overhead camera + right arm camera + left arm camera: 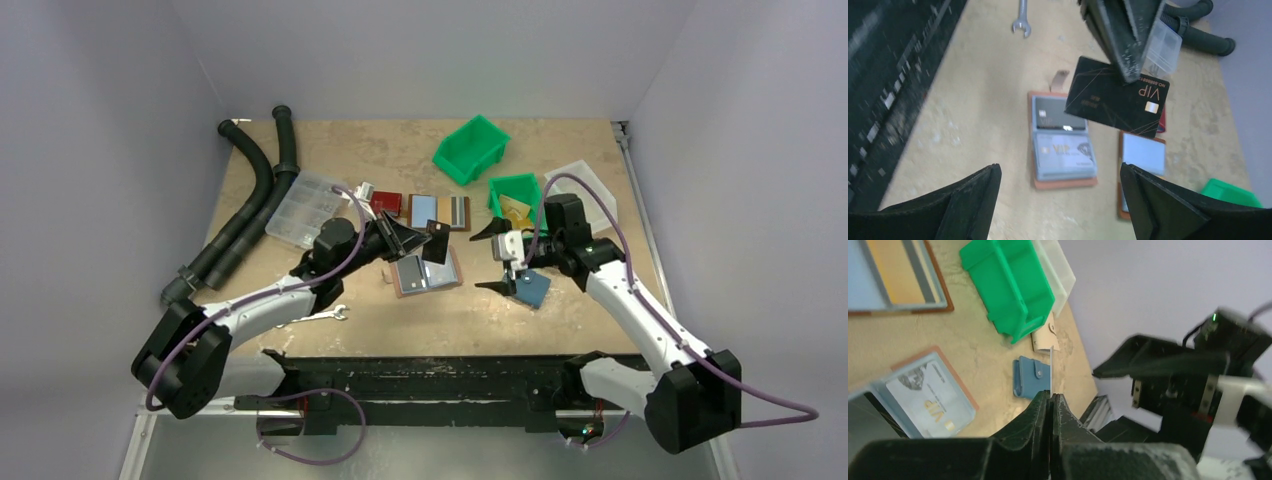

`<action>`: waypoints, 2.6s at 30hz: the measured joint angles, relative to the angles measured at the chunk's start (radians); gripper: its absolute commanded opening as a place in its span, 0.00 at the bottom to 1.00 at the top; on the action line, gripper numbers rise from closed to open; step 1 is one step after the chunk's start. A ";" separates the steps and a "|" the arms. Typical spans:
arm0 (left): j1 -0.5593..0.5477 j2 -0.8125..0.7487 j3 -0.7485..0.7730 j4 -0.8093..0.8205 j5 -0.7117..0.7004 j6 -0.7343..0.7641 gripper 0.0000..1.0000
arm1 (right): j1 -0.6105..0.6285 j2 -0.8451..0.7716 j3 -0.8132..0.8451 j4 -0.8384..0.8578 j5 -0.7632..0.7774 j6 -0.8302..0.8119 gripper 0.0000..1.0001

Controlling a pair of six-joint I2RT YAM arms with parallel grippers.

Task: Take the credit cards out of the card holder
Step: Remove the credit card from the card holder, then place the credit card in the storage box.

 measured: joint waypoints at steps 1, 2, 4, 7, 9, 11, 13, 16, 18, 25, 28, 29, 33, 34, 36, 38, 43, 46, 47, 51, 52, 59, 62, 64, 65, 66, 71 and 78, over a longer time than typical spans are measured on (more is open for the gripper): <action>0.006 -0.012 -0.005 0.014 0.018 0.055 0.00 | -0.003 0.008 0.007 0.029 -0.015 0.072 0.99; 0.008 -0.021 -0.005 0.022 0.038 0.111 0.00 | -0.006 0.025 0.015 0.079 -0.040 0.192 0.99; 0.008 -0.029 0.000 0.032 0.081 0.224 0.00 | -0.009 0.068 0.020 0.198 -0.084 0.423 0.99; 0.008 -0.023 0.031 0.019 0.138 0.348 0.00 | -0.011 0.140 0.020 0.367 -0.139 0.734 0.98; 0.008 -0.014 0.056 0.018 0.171 0.407 0.00 | -0.011 0.187 0.018 0.500 -0.167 0.940 0.98; 0.008 -0.010 0.071 0.021 0.195 0.454 0.00 | -0.012 0.217 0.015 0.595 -0.184 1.093 0.97; 0.011 -0.006 0.072 0.027 0.208 0.486 0.00 | -0.014 0.231 0.014 0.649 -0.191 1.192 0.94; 0.015 0.002 0.072 0.045 0.221 0.509 0.00 | -0.021 0.246 0.014 0.706 -0.197 1.304 0.88; 0.015 0.008 0.072 0.060 0.229 0.515 0.00 | -0.023 0.256 0.014 0.731 -0.196 1.349 0.88; 0.017 0.016 0.072 0.066 0.228 0.520 0.00 | -0.029 0.283 0.014 0.758 -0.197 1.418 0.91; 0.020 0.008 0.064 0.068 0.209 0.519 0.00 | -0.032 0.283 0.014 0.762 -0.197 1.431 0.90; 0.023 0.000 0.058 0.069 0.204 0.518 0.00 | -0.033 0.283 0.014 0.764 -0.196 1.437 0.90; 0.024 -0.041 0.037 0.083 0.175 0.514 0.00 | -0.035 0.283 0.014 0.779 -0.196 1.465 0.86; 0.024 -0.048 0.034 0.092 0.169 0.510 0.00 | -0.036 0.283 0.014 0.784 -0.196 1.474 0.85; 0.025 -0.053 0.031 0.114 0.162 0.502 0.00 | -0.037 0.283 0.014 0.794 -0.195 1.490 0.84; 0.026 -0.053 0.027 0.134 0.162 0.492 0.00 | -0.037 0.283 0.014 0.805 -0.195 1.505 0.83; 0.027 -0.043 0.027 0.198 0.180 0.463 0.00 | -0.037 0.283 0.010 0.875 -0.197 1.574 0.81; 0.028 -0.019 0.027 0.245 0.201 0.439 0.00 | -0.038 0.283 -0.003 0.940 -0.200 1.633 0.79; 0.028 -0.008 0.027 0.258 0.207 0.433 0.00 | -0.038 0.283 -0.008 0.960 -0.200 1.652 0.79; 0.028 0.026 0.027 0.285 0.238 0.419 0.00 | -0.045 0.283 -0.013 1.014 -0.201 1.708 0.75; 0.028 0.032 0.027 0.287 0.248 0.412 0.00 | -0.051 0.283 -0.013 1.027 -0.201 1.719 0.73; 0.028 0.055 0.028 0.290 0.305 0.407 0.00 | -0.082 0.283 -0.013 1.071 -0.203 1.762 0.26; 0.028 0.059 0.028 0.290 0.318 0.404 0.00 | -0.083 0.283 -0.013 1.080 -0.205 1.772 0.02; 0.028 0.060 0.031 0.291 0.324 0.404 0.00 | -0.084 0.283 -0.013 1.083 -0.209 1.777 0.00; 0.028 0.061 0.033 0.290 0.327 0.404 0.06 | -0.085 0.283 -0.013 1.086 -0.211 1.779 0.00; 0.028 0.062 0.035 0.286 0.328 0.404 0.14 | -0.086 0.283 -0.013 1.087 -0.213 1.780 0.00; 0.039 0.055 0.069 0.180 0.290 0.425 0.68 | -0.091 0.282 -0.013 1.093 -0.233 1.779 0.00; 0.184 -0.142 0.108 -0.151 0.098 0.524 0.99 | -0.154 0.288 0.036 0.974 -0.165 1.695 0.00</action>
